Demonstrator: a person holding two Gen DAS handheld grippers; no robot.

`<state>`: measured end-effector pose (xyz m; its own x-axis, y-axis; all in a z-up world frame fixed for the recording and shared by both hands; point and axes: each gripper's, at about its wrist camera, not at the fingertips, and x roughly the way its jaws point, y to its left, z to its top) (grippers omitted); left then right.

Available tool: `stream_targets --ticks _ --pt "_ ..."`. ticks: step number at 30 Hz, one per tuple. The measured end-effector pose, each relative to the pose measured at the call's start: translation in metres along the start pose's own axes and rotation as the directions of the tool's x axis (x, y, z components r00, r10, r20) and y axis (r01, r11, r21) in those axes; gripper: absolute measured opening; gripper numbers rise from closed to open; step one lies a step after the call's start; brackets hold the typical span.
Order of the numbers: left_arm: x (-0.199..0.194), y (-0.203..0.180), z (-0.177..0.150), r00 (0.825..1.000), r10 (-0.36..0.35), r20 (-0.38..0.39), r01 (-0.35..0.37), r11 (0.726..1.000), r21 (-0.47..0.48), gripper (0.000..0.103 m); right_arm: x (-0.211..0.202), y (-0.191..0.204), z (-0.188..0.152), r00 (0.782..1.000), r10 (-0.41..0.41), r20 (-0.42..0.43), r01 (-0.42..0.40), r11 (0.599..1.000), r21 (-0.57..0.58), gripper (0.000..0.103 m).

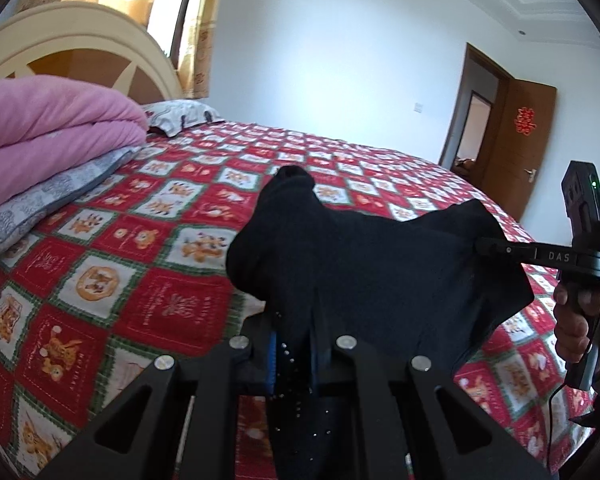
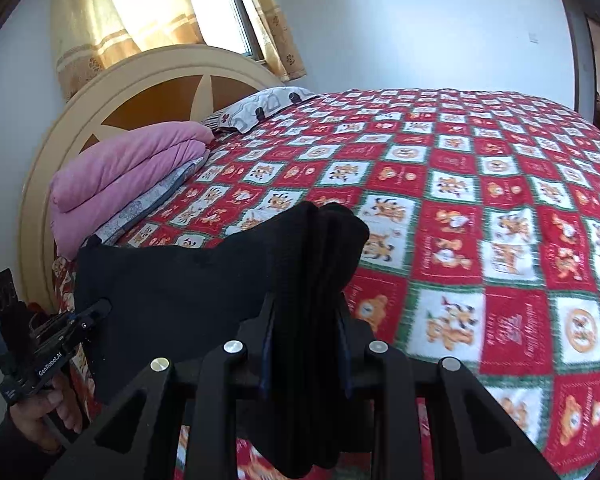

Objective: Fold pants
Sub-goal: 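Lower the folded pants onto the quilt with both grippers and open them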

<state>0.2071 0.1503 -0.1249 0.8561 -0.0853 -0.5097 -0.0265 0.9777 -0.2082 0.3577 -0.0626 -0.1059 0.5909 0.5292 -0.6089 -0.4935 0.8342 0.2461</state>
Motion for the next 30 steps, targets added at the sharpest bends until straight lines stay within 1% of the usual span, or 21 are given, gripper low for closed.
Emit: stream_targets --ticks 6,11,14,15,16,20,22,23,24,25,26,28,29,30 --pt "0.015 0.014 -0.009 0.999 0.024 -0.036 -0.025 0.999 -0.021 0.012 0.034 0.010 0.002 1.000 -0.011 -0.025 0.011 1.000 -0.014 0.027" --pt "0.028 0.018 -0.020 0.997 0.028 -0.069 -0.030 0.999 -0.026 0.013 0.056 0.000 -0.002 0.997 -0.026 -0.072 0.027 1.000 0.007 0.027" --pt "0.030 0.018 -0.023 0.997 0.036 -0.075 -0.037 0.999 -0.017 0.017 0.065 -0.005 -0.006 0.995 -0.027 -0.092 0.028 0.999 0.016 0.027" --pt "0.031 0.019 -0.025 0.996 0.036 -0.081 -0.038 0.999 -0.021 0.021 0.067 -0.006 -0.007 0.995 -0.028 -0.099 0.030 0.999 0.018 0.027" --pt "0.034 0.020 -0.026 0.995 0.040 -0.095 -0.043 0.999 -0.025 0.027 0.069 -0.008 -0.007 0.994 -0.026 -0.106 0.029 0.999 0.025 0.027" --pt "0.037 0.023 -0.031 0.993 0.045 -0.106 -0.050 0.998 -0.036 0.037 0.077 -0.018 -0.010 0.990 -0.012 -0.139 0.022 0.998 0.067 0.031" --pt "0.037 0.023 -0.032 0.991 0.066 -0.114 -0.070 0.997 -0.036 0.055 0.080 -0.020 -0.012 0.988 -0.015 -0.151 0.027 0.997 0.077 0.033" --pt "0.037 0.024 -0.033 0.991 0.070 -0.115 -0.075 0.996 -0.040 0.057 0.080 -0.021 -0.013 0.988 -0.020 -0.152 0.033 0.996 0.079 0.034" --pt "0.037 0.025 -0.033 0.991 0.071 -0.116 -0.077 0.996 -0.044 0.061 0.080 -0.023 -0.013 0.988 -0.022 -0.152 0.036 0.996 0.085 0.038" --pt "0.037 0.026 -0.034 0.990 0.078 -0.121 -0.084 0.995 -0.051 0.067 0.080 -0.025 -0.014 0.988 -0.026 -0.154 0.041 0.995 0.095 0.038" --pt "0.036 0.027 -0.034 0.989 0.083 -0.124 -0.091 0.994 -0.055 0.069 0.079 -0.026 -0.015 0.988 -0.026 -0.154 0.042 0.994 0.103 0.038" --pt "0.032 0.028 -0.036 0.987 0.099 -0.130 -0.107 0.993 -0.055 0.078 0.075 -0.028 -0.016 0.989 -0.026 -0.146 0.043 0.993 0.113 0.040" --pt "0.031 0.029 -0.036 0.985 0.109 -0.131 -0.116 0.992 -0.052 0.080 0.071 -0.028 -0.018 0.990 -0.038 -0.138 0.053 0.993 0.109 0.045" --pt "0.029 0.030 -0.038 0.984 0.120 -0.134 -0.128 0.991 -0.050 0.085 0.068 -0.029 -0.019 0.990 -0.053 -0.131 0.067 0.992 0.106 0.050"
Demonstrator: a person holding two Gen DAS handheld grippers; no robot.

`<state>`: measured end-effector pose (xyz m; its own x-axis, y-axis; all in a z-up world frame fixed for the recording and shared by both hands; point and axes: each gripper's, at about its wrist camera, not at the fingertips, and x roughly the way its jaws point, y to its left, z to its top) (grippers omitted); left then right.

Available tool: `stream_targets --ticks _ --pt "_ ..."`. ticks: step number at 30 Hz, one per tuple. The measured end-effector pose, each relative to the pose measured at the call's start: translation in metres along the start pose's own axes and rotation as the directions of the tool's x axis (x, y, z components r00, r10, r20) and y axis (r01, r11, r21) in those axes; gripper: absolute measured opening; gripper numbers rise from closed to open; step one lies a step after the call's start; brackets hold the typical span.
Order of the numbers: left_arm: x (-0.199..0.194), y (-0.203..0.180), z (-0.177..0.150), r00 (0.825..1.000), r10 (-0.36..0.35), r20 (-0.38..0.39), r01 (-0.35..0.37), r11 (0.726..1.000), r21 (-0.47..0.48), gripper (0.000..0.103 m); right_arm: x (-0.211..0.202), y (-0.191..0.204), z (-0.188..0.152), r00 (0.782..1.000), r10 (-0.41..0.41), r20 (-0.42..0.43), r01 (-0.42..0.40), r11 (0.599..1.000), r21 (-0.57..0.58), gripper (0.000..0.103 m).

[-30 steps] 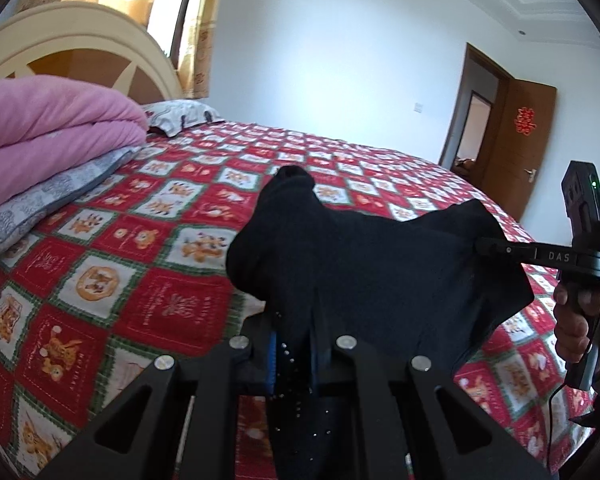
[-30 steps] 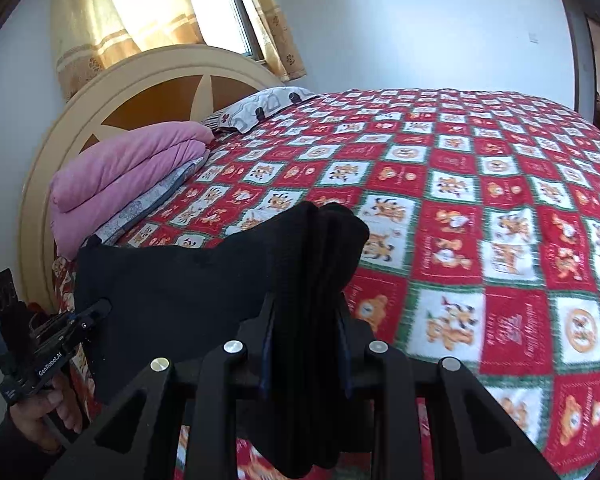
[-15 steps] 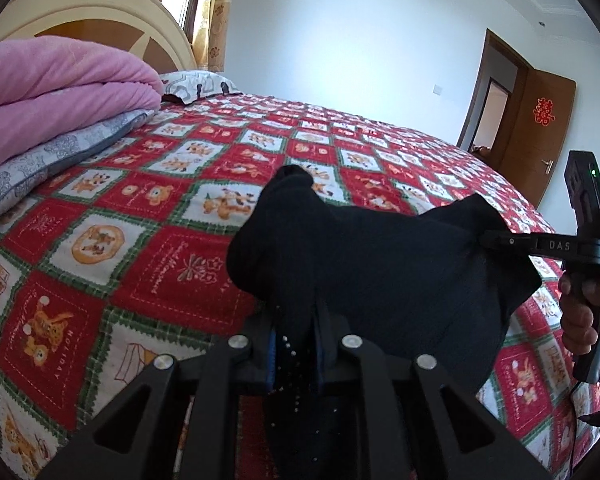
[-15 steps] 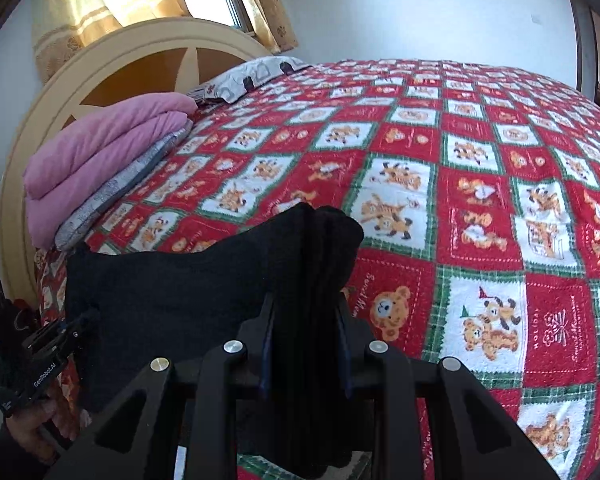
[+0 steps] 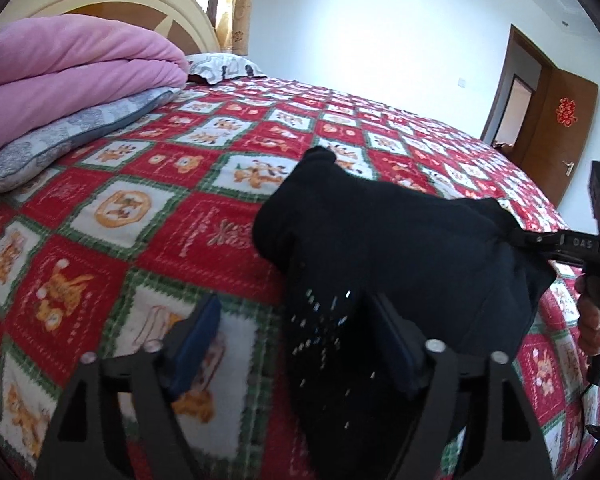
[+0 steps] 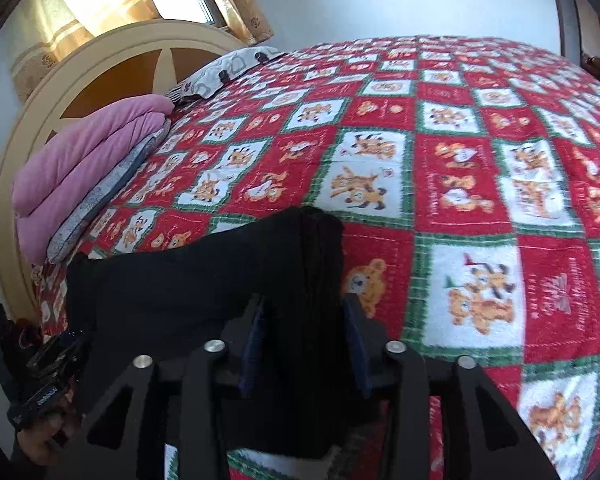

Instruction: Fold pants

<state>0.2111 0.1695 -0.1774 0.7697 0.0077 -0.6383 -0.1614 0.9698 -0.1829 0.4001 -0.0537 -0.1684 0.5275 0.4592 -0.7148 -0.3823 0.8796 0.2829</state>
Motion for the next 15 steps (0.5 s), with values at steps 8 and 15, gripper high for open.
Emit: stream_targets --ticks 8,15 --pt "-0.036 0.003 -0.019 1.000 0.008 0.009 -0.008 0.999 -0.053 0.088 -0.051 -0.009 -0.028 0.990 -0.112 0.083 0.109 0.993 0.043 0.052" --pt "-0.078 -0.011 -0.026 0.997 -0.012 0.073 0.016 0.998 -0.065 0.088 -0.104 0.011 -0.074 0.982 -0.128 0.137 0.124 0.991 0.041 0.057"
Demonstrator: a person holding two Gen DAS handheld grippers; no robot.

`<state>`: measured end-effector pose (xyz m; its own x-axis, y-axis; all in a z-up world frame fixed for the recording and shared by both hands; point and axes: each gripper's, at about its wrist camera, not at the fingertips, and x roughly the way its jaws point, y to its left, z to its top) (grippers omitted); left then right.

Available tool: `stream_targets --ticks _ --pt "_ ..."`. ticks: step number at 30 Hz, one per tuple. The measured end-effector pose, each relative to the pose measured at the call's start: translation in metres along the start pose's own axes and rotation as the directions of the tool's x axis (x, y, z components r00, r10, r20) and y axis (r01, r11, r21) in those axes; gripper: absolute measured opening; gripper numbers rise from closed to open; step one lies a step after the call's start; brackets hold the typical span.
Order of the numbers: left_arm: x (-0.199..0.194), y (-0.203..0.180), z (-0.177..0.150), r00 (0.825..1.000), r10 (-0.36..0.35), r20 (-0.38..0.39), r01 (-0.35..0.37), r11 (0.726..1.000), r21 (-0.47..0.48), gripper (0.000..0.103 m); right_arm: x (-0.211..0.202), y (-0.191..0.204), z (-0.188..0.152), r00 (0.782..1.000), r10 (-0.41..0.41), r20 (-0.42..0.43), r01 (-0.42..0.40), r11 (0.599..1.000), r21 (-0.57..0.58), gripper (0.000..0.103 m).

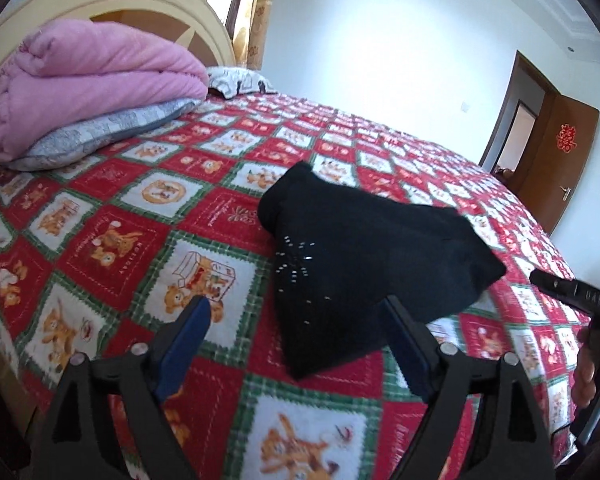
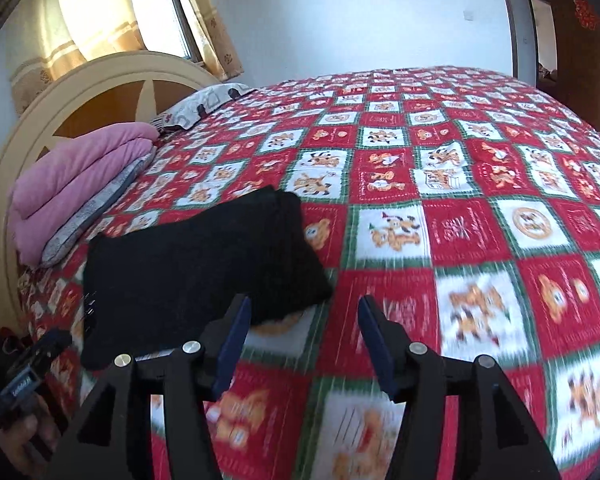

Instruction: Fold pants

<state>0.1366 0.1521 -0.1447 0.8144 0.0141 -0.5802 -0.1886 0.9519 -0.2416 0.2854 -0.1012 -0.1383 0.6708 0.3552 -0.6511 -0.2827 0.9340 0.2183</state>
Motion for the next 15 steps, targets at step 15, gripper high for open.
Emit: stream_targets --ticks 15 --pt "-0.073 -0.031 0.009 0.985 -0.036 0.171 0.019 0.995 0.101 0.099 -0.117 0.057 -0.045 0.991 0.004 0.133 0.011 0.994 -0.113 0.065"
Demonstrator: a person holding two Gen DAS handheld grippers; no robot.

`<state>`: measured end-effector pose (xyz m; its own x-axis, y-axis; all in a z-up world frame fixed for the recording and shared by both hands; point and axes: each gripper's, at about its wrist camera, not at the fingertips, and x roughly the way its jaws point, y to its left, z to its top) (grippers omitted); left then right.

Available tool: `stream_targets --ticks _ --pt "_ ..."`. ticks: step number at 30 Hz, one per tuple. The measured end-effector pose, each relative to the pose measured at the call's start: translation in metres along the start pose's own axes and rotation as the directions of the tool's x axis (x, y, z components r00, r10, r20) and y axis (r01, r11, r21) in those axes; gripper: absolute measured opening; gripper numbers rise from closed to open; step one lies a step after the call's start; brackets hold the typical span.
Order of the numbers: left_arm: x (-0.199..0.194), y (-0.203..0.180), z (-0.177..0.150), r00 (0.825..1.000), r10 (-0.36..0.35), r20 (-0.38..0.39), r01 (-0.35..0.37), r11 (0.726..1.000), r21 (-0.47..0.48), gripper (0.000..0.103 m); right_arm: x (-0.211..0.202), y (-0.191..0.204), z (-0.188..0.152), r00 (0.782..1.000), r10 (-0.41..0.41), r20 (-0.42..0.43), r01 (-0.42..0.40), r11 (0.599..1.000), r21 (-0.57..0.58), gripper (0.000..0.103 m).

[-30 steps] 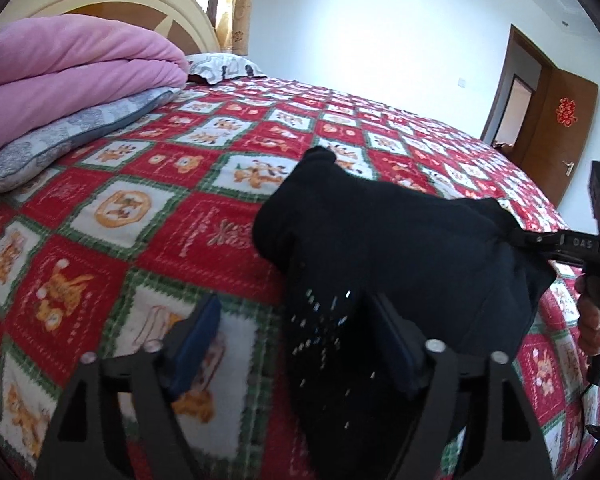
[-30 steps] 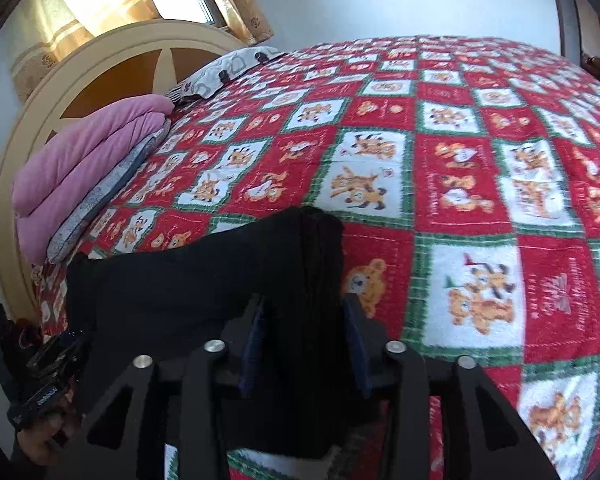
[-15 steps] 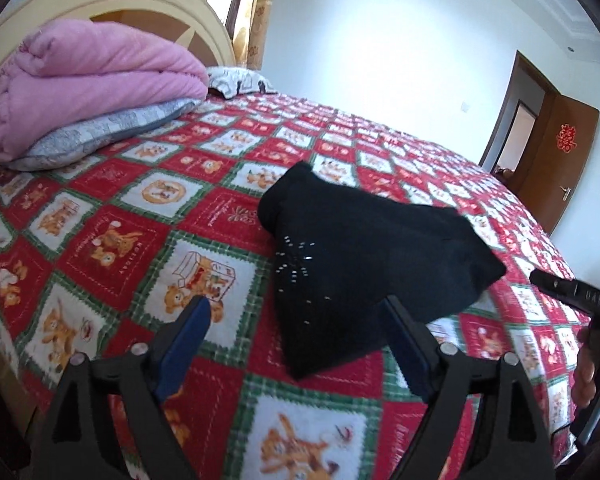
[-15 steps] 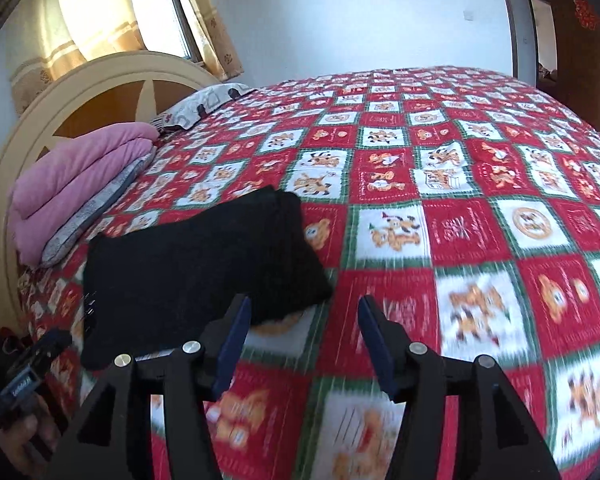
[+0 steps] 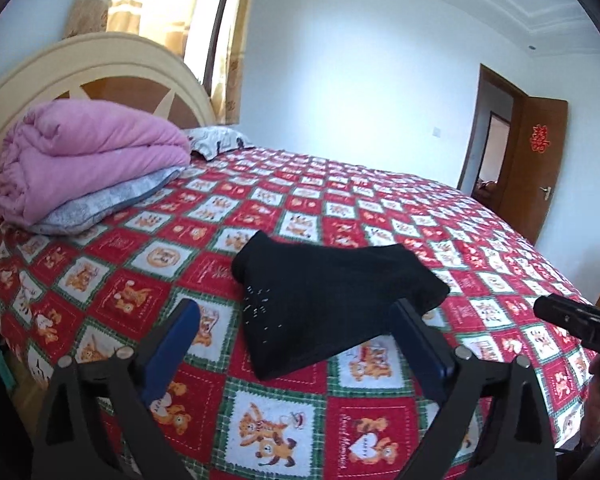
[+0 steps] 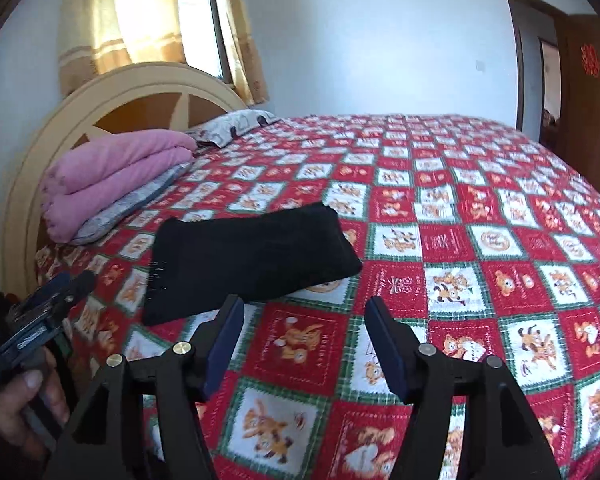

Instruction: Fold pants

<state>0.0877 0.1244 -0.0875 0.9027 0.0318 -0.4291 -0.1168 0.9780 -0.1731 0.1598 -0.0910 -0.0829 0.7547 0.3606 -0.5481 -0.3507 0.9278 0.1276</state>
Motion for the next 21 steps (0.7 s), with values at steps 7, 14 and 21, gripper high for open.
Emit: stream_targets --ticks 7,14,21 --pt "-0.020 -0.013 0.007 0.999 -0.022 0.034 0.021 1.000 0.019 0.101 -0.046 0.014 0.002 0.998 -0.013 0.068 0.015 0.999 -0.029 0.065" --pt "-0.034 -0.025 0.012 0.998 -0.032 0.063 0.028 0.998 0.054 0.103 -0.084 0.018 -0.007 0.991 -0.046 0.125 0.052 0.997 -0.052 0.065" --pt "-0.042 -0.032 0.014 0.996 -0.023 0.090 0.016 0.997 0.078 0.103 -0.092 0.016 -0.008 0.989 -0.054 0.138 0.060 0.997 -0.043 0.066"
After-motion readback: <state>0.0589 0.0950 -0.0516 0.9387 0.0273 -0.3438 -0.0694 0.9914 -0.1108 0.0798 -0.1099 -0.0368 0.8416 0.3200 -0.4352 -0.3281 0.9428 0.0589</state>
